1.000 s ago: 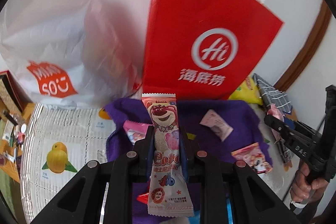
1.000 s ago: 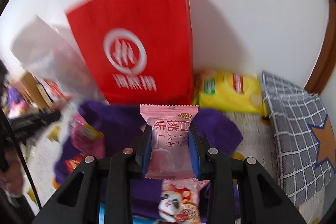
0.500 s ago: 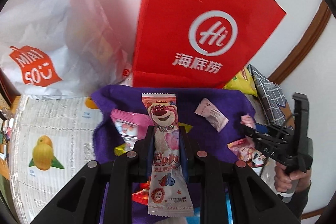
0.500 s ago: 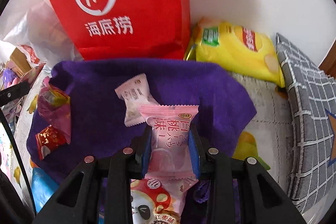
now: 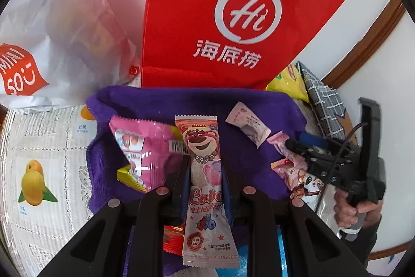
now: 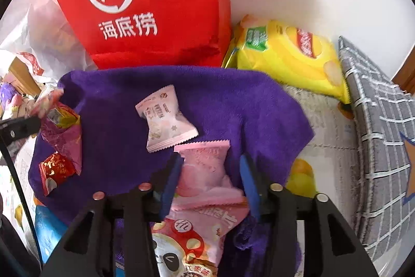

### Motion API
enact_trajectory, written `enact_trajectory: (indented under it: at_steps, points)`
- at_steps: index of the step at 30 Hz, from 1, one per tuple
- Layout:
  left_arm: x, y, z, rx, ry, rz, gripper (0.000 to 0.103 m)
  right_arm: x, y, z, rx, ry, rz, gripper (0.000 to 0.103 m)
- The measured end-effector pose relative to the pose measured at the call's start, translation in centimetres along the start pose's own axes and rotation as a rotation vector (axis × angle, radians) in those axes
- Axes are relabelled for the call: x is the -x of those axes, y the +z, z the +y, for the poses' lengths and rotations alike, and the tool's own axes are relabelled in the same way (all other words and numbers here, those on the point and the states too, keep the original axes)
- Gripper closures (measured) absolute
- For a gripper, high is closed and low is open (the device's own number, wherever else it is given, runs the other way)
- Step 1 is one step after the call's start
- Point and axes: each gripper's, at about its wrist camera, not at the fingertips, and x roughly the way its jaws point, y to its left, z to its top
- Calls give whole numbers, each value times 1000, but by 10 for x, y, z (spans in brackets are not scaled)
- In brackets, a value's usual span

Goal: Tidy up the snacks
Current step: 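Open the right tool releasing the peach candy while the left releases the Lotso bar, then grasp the blue packet with the right tool while the left withdraws from the towel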

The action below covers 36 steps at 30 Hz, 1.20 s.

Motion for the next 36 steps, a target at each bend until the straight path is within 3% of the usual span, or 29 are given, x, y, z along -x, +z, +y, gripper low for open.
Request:
enact_trajectory:
  at_steps: [1,7,18,21,25,34,36]
  points:
    - [-2,0,-1,-4,11,2,82,3,2,0,-3,-1,-5,44]
    - [-10,-2,-3,-8,24,32,81,24,7,-9,-59,22,-57,35]
    - [-10,-2,-3,-4,28,66,79,65,10,-3,-69,2,-198,34]
    - [0,0,-6,-17,29,40,67,74,10,-1,-71,-51,-230,34]
    - [16,2,-11,-39,36,-6,56,96,7,1,-70,-45,-240,34]
    - [47,2,-23,-62,33,-75,51,124,-58,-8,-78,-68,-199,34]
    - [56,1,-27,-73,43,-91,51,123,-79,-10,-76,-65,-160,39]
